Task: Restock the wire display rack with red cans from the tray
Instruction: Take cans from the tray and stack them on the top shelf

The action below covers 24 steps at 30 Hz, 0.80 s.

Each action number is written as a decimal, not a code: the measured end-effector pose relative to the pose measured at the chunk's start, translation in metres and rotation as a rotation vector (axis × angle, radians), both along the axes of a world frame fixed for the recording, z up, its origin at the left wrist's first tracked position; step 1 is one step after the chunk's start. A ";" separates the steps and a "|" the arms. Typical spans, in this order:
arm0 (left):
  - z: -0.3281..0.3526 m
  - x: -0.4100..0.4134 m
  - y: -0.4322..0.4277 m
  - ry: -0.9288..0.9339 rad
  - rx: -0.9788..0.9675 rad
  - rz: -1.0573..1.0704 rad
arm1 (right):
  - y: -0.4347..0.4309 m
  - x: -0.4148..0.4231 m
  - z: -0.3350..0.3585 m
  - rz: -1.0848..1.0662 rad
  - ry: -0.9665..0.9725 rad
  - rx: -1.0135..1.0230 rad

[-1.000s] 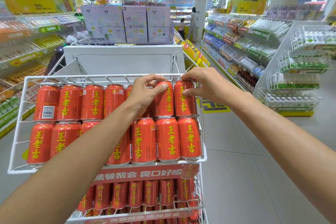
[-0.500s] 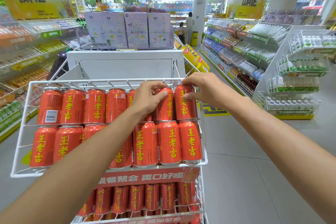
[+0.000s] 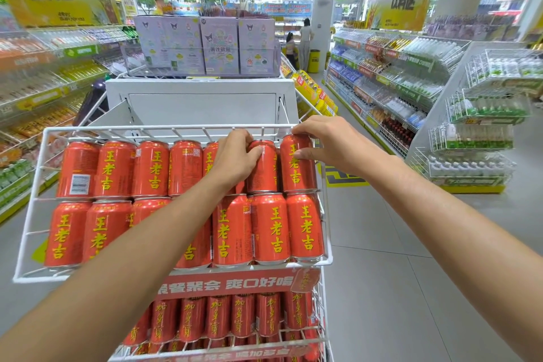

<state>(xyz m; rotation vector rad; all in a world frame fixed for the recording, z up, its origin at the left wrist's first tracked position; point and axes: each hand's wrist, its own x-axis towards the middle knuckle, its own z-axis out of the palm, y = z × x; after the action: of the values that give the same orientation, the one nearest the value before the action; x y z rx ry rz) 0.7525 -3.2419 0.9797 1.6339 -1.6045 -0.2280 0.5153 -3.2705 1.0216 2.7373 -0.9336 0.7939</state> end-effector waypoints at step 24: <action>0.061 0.028 0.100 -0.475 0.251 -0.191 | 0.082 0.022 0.029 -0.328 0.289 0.014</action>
<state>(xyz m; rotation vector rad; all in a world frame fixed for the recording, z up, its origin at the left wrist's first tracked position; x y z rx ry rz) 0.7803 -3.1420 1.0412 1.8178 -2.1683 -0.1498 0.5375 -3.1890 1.0505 2.5176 -1.2724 0.3261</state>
